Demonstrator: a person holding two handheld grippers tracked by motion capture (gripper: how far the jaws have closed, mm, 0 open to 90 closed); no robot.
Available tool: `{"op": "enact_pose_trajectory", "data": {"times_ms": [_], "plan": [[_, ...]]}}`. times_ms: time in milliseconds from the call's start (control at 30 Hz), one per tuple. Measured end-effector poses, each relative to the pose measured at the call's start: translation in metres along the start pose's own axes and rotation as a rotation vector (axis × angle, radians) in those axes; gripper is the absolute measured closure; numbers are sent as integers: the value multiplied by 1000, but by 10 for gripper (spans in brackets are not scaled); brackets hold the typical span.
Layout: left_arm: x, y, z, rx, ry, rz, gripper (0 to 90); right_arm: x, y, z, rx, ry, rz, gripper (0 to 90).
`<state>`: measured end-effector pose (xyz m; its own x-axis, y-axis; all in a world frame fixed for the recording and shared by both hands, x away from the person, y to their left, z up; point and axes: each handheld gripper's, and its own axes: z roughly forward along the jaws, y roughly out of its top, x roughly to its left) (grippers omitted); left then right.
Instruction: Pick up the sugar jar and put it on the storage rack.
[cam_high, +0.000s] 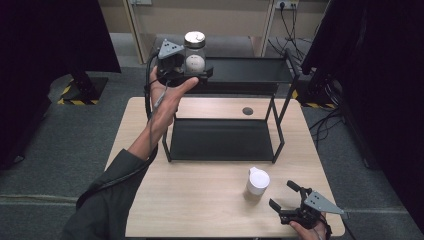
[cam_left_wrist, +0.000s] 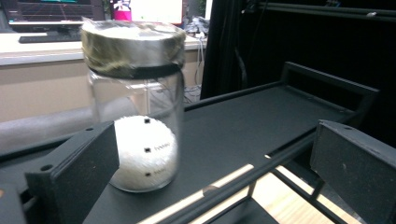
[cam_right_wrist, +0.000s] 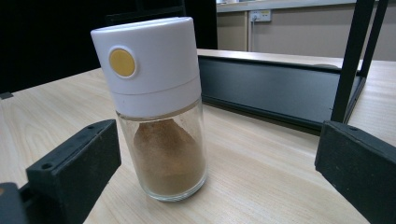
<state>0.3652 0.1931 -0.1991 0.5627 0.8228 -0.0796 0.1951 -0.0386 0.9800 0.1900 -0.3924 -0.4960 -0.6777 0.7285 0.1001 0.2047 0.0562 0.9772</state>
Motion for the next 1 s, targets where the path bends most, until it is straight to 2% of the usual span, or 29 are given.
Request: {"op": "enact_pose_trajectory", "data": {"times_ms": [300,567,1000], "plan": [[-5,-23,-12,-25,-56,10,9,0,0,-1,-3,-3,2,5],[-12,-48,-20,-36,-128,26,9,0,0,-1,-3,-1,1,5],[-19,-82,-28,-41,-187,48,11,-1,-2,-1,-13,7,17,5]]}}
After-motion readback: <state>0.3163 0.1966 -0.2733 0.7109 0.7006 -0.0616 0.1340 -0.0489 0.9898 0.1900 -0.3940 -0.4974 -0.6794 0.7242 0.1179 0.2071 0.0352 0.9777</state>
